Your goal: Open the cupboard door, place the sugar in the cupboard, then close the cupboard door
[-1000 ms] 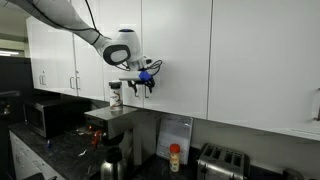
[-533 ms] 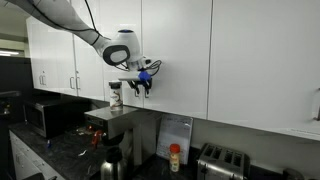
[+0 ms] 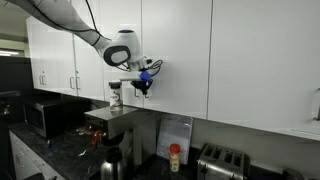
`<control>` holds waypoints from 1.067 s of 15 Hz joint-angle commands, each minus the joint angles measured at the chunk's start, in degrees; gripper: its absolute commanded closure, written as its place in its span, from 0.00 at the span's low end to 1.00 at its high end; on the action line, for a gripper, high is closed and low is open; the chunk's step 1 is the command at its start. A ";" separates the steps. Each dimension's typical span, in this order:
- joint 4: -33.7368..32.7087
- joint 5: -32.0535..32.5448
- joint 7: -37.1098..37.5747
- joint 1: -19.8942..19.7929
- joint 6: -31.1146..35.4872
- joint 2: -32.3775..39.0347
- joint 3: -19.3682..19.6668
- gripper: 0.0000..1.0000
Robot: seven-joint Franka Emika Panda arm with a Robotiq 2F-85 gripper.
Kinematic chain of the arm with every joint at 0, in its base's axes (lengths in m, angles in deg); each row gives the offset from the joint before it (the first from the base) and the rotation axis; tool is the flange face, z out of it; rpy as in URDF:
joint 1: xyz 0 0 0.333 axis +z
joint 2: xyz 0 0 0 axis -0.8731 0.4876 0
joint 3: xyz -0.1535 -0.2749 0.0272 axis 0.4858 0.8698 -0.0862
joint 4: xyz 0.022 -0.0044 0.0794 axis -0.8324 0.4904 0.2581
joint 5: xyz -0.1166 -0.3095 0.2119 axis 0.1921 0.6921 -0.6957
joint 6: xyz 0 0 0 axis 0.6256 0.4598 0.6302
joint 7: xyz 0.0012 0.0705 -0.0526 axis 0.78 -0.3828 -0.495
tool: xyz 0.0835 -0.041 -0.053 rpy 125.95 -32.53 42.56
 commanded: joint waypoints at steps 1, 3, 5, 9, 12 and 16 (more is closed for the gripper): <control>0.09 0.31 -0.12 -1.57 1.59 0.85 -1.40 0.98; 1.17 1.58 1.63 -1.83 2.02 -0.02 -1.49 0.98; 2.68 2.83 3.32 -1.98 2.47 -1.39 -1.59 0.98; 7.21 5.90 6.86 -2.17 3.60 -5.35 -1.62 0.98; 10.85 8.66 9.31 -2.14 4.22 -8.59 -1.29 0.98; 15.43 10.04 9.45 -1.81 4.25 -13.32 0.24 0.98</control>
